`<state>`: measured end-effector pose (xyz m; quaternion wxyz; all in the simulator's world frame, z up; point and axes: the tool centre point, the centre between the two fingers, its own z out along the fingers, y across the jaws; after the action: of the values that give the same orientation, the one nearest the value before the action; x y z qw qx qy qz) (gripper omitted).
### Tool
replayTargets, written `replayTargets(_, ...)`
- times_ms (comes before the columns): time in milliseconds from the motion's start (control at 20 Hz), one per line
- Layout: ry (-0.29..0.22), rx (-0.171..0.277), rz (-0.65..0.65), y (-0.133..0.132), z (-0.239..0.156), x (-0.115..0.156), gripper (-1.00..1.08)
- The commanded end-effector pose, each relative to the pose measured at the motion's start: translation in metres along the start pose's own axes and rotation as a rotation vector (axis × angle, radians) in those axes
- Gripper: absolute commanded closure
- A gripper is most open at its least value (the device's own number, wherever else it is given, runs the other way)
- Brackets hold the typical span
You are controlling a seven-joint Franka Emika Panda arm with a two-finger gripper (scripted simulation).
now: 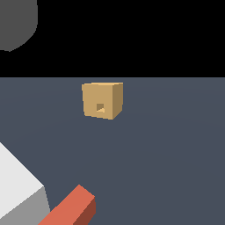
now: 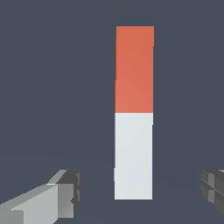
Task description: Insert the peg into the horizontal hole in a box.
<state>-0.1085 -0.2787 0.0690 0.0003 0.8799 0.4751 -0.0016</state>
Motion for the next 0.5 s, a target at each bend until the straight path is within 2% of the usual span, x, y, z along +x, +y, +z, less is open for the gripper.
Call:
replayTargets(0,0.001,-0.002,0.016,-0.0003,0.0025,-0.0078,-0.92)
replayTargets(450,0.002,-0.001,0.013,-0.0004,0.0052,-0.0064,-0.92)
